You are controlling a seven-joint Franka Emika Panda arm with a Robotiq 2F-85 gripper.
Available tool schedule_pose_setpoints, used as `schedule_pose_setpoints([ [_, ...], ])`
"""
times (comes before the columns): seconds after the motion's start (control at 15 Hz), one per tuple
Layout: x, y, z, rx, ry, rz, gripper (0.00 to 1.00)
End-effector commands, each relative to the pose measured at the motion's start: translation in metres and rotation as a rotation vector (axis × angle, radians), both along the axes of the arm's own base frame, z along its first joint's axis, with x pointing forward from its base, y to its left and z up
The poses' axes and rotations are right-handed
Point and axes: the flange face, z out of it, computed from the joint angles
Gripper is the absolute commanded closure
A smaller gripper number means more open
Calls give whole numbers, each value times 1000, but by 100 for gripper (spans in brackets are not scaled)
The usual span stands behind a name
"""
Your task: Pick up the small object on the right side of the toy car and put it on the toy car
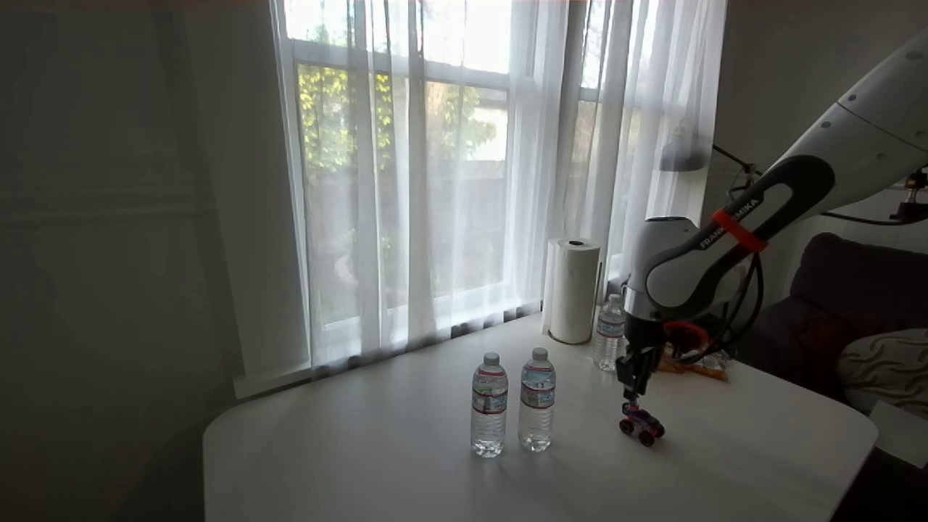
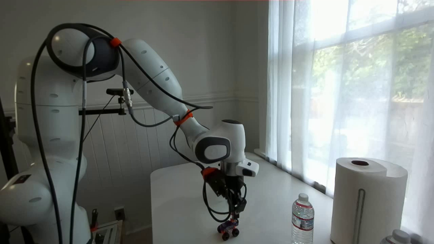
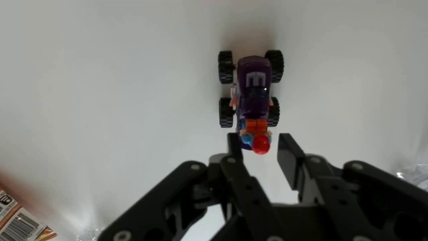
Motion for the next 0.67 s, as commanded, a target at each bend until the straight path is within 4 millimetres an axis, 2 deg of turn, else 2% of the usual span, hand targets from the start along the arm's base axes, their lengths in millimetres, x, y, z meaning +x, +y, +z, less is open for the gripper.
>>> schedule_pose_setpoints([
  [0.0,-2,-1,0,2,-16,-23,33],
  [0.27,-2,-2,4,-2,-17,-22,5],
  [0.4,-4,0,13,-3,-11,-7,0],
  [0.6,-7,0,36,-23,-30,15,0],
])
